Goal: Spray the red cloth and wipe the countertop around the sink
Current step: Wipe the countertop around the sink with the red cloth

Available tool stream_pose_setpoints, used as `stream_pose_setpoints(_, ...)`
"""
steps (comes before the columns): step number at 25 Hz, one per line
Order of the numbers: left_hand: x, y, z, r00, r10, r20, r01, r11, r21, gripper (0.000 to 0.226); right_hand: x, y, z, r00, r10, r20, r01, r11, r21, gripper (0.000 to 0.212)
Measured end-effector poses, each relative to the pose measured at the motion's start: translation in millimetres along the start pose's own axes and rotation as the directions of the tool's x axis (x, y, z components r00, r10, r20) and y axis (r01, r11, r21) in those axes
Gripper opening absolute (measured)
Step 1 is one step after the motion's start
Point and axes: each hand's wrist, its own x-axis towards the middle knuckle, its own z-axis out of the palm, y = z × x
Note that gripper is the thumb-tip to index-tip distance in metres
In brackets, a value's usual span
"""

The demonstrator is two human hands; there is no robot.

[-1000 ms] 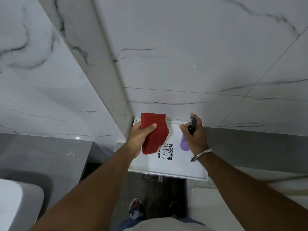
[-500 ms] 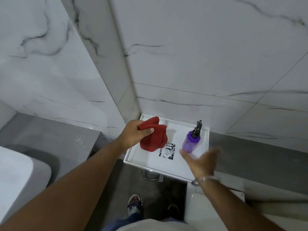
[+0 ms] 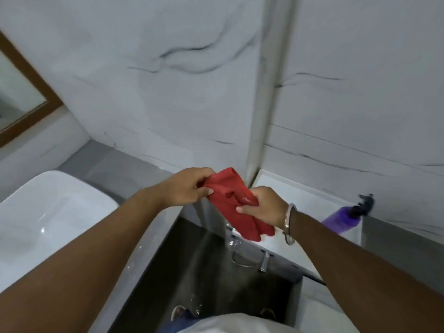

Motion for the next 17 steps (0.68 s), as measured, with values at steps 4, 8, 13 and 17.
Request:
stream_pose_setpoints(4, -63.1, -65.7, -9.4, 0.988, -0.034, -0.15, 0.079, 0.95, 0.302, 0.037, 62.1, -66.4, 53.2, 0.996, -0.024, 0.091, 0.047, 0.963, -0.266, 0.021)
stream_pose_setpoints(8, -93.2, -138.1, -33.6, 0.981, -0.021, -0.195, 0.099, 0.911, 0.401, 0.028, 115.5, -99.5, 101.9, 0.977, 0.026, 0.212, 0.079, 0.878, -0.472, 0.026)
stream_pose_setpoints(13, -46.7, -203.3, -59.0, 0.978, -0.154, -0.143, 0.206, 0.845, 0.494, 0.026, 172.0, -94.5, 140.5, 0.988, -0.08, 0.13, 0.137, 0.84, -0.524, 0.024)
stream_pose_setpoints(17, 7.9, -241.5, -55.2, 0.938, -0.3, -0.176, 0.347, 0.826, 0.444, 0.018, 222.7, -56.6, 165.8, 0.99, -0.095, 0.107, 0.139, 0.828, -0.544, 0.039)
